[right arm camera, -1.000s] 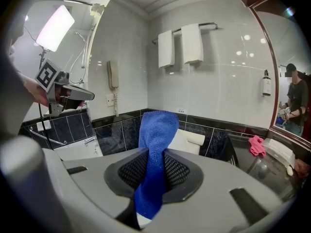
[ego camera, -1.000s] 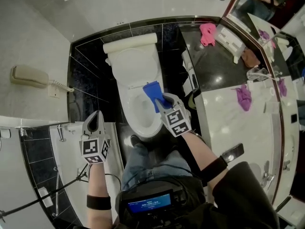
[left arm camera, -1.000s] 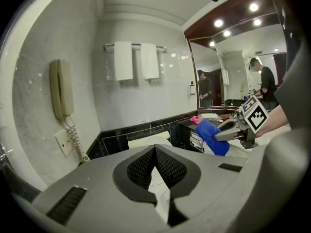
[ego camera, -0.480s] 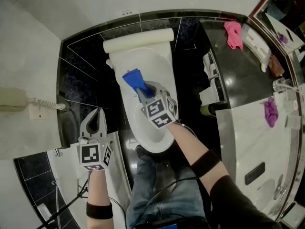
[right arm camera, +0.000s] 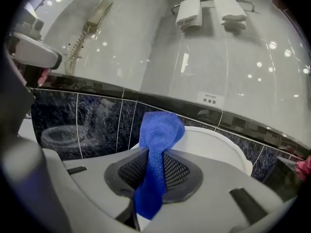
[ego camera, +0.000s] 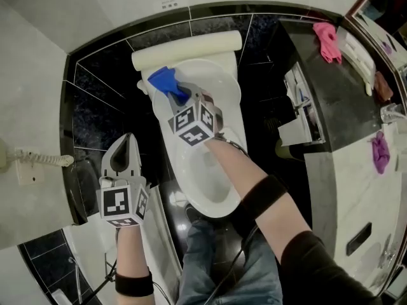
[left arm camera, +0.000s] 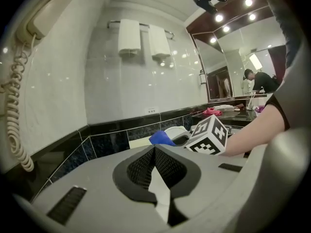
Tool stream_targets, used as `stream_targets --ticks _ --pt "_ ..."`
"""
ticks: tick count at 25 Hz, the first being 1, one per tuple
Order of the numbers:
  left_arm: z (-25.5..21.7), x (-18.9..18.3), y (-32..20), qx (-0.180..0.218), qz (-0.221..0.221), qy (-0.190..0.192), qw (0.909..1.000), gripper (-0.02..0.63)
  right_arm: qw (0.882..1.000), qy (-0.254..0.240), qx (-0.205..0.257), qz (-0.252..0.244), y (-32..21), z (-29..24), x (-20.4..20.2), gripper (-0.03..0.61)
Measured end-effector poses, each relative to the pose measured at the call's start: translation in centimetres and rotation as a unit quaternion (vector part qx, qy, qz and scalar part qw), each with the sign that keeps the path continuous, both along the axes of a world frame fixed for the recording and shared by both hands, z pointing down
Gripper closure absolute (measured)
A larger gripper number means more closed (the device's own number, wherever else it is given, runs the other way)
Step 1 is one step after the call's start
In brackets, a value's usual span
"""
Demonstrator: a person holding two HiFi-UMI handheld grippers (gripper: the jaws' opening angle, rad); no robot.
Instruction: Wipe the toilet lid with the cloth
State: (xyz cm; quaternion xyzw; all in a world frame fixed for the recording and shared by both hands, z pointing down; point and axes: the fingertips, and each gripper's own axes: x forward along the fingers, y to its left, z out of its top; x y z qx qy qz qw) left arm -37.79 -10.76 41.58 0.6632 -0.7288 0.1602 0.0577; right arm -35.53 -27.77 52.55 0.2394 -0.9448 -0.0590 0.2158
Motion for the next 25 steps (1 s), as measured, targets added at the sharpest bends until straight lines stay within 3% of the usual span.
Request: stream_targets --ticks 5,15,23,25 --pt "0.4 -0.4 -0.9 0.003 0.008 -0.005 0.9999 0.614 0.999 -0.015 -0.013 0.044 -3.2 0.9 0.3 0.482" --pt "2.2 -0.2 -0.8 -0.010 0.006 0.008 0.9999 0.614 0.987 -0.038 -0.025 0.153 -8.6 0.6 10.6 0.482" --pt "2.6 -0.1 -0.5 -0.015 0.004 0.010 0.9998 0.614 0.976 -0.021 -0.029 0.213 -9.1 1.8 14.4 0.485" --pt "2.6 -0.3 -0.3 -0.018 0.000 0.014 0.9997 0.614 0.980 -0.023 -0.025 0.196 -7.3 1.6 13.0 0.486"
